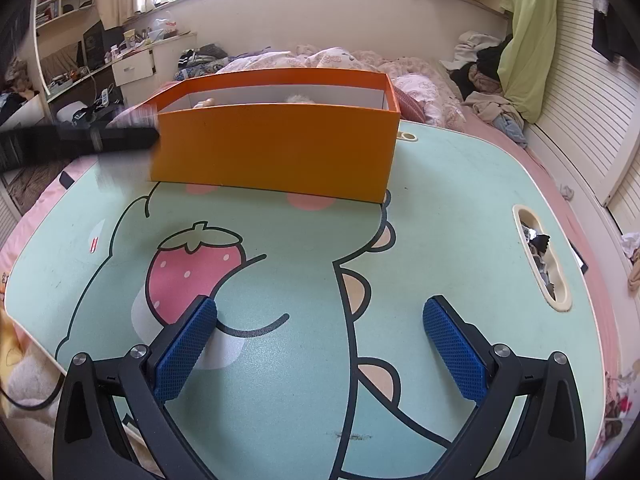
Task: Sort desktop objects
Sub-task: 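Release the bubble-wrap bundle onto the table with the left gripper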
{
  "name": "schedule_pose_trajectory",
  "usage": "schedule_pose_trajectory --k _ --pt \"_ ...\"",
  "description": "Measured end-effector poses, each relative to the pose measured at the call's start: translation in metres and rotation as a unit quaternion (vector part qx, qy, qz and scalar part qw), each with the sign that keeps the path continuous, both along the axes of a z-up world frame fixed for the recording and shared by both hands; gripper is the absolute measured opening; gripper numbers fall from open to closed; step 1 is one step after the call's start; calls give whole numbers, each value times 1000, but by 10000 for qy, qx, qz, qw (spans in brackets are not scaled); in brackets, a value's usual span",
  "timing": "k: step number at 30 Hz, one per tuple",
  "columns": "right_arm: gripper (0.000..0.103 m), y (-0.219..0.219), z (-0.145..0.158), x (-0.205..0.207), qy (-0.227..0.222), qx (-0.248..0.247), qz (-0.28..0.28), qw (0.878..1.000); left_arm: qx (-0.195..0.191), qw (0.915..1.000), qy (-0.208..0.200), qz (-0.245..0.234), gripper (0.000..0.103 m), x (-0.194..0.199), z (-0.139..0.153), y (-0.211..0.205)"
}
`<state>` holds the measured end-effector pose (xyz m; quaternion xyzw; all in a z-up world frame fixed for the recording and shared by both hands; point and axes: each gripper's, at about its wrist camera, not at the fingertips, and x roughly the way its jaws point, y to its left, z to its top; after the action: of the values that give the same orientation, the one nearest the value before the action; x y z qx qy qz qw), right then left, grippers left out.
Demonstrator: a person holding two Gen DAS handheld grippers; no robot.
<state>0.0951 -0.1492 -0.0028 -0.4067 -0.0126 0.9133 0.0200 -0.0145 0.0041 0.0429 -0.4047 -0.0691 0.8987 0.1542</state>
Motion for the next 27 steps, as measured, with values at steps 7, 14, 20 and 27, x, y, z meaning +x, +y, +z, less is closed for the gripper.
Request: schedule_pose_trajectory --k 7,14,20,27 --pt "102 0 0 0 5 -4 5 10000 171 9989 346 259 90 29 -7 -19" --pt "102 1 1 -1 6 3 -12 10000 -513 9985 103 163 100 52 -37 -26" --pt "90 13 14 3 277 -414 18 9988 -1067 9928 4 550 103 44 -45 -24" --pt "54 17 81 -55 452 -1197 480 9906 -1065 9928 16 549 103 44 -47 -24"
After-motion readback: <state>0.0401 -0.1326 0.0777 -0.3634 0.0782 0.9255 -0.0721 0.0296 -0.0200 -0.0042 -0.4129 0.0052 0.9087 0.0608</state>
